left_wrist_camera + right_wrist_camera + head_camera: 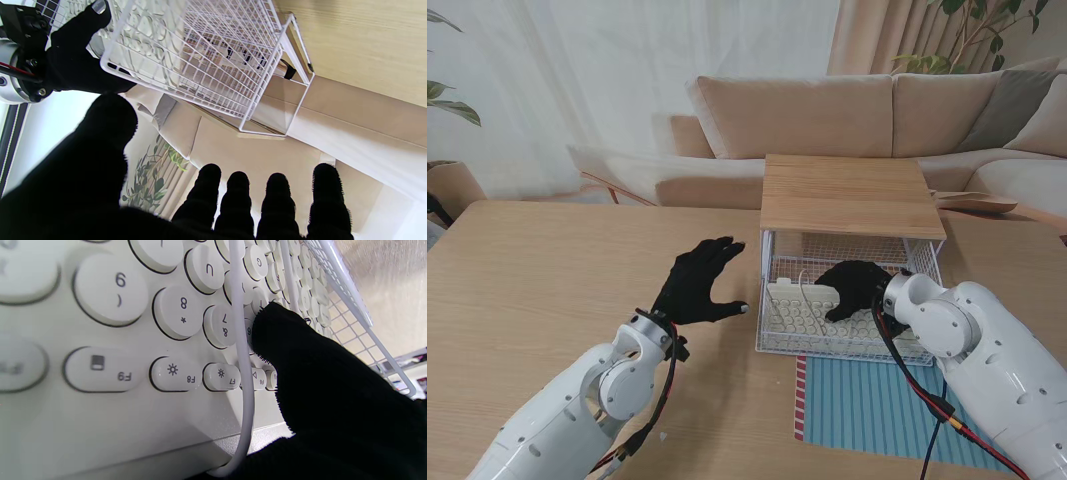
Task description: Unroll the mouse pad and set up the keyboard and mouse from the tabletop organizer
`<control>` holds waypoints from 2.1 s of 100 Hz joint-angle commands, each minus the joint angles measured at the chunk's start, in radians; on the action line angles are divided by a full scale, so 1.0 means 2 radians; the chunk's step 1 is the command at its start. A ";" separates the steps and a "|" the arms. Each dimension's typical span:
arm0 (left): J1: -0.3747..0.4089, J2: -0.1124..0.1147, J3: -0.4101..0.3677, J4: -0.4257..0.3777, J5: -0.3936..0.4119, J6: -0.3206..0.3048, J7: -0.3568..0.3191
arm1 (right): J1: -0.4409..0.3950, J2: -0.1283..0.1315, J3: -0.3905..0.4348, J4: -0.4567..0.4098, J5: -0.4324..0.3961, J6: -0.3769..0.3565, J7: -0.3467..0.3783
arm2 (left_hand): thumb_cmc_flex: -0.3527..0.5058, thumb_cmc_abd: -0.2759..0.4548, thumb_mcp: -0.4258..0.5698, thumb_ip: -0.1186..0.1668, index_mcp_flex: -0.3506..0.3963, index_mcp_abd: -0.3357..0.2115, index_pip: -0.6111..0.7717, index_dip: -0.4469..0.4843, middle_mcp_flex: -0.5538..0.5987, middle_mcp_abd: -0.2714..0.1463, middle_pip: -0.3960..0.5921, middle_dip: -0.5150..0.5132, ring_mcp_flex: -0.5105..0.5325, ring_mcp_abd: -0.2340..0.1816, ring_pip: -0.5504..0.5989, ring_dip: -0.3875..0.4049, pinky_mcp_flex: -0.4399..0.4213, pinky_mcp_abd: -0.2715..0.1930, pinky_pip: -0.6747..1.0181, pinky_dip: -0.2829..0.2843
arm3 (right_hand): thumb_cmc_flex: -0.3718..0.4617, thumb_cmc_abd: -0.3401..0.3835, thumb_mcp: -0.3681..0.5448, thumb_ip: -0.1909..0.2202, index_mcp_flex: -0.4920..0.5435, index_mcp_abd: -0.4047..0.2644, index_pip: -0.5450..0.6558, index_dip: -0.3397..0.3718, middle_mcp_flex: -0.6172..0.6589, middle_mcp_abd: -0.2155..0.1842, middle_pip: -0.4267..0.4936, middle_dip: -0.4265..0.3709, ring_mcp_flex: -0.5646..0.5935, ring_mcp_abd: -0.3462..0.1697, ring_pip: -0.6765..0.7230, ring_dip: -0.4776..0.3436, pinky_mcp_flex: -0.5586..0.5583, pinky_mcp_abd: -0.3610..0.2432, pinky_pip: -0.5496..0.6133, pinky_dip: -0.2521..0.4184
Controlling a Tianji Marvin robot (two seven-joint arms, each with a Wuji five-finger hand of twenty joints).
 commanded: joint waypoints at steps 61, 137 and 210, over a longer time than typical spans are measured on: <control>0.011 -0.002 -0.008 0.003 -0.019 0.007 0.009 | -0.013 -0.006 0.032 -0.034 -0.030 -0.042 -0.029 | -0.007 0.021 -0.016 0.014 -0.014 0.014 0.005 0.001 0.001 0.010 0.005 -0.004 -0.008 -0.003 0.004 -0.001 -0.006 -0.003 0.012 -0.012 | 0.080 0.015 0.139 0.021 0.033 0.001 0.026 0.021 0.025 0.051 0.027 0.015 0.080 -0.028 0.132 0.063 0.024 -0.012 0.040 0.023; 0.054 0.007 -0.065 -0.026 0.003 -0.018 0.013 | 0.001 0.001 0.062 -0.084 -0.015 -0.071 0.017 | -0.004 0.021 -0.014 0.015 -0.013 0.020 0.013 0.005 0.008 0.013 0.014 -0.004 -0.008 -0.003 0.005 -0.001 -0.005 -0.003 0.013 -0.010 | 0.081 0.018 0.136 0.020 0.032 0.002 0.025 0.024 0.025 0.052 0.028 0.016 0.078 -0.031 0.132 0.069 0.023 -0.012 0.032 0.029; 0.107 0.011 -0.137 -0.038 0.019 -0.030 0.028 | 0.000 0.004 0.090 -0.134 0.009 -0.075 0.048 | -0.001 0.017 -0.005 0.015 -0.014 0.024 0.028 0.013 0.012 0.015 0.025 -0.025 -0.006 -0.003 0.009 -0.004 -0.006 -0.003 0.019 -0.008 | 0.082 0.018 0.136 0.019 0.032 0.002 0.024 0.027 0.027 0.050 0.025 0.015 0.082 -0.036 0.125 0.072 0.033 -0.012 0.017 0.038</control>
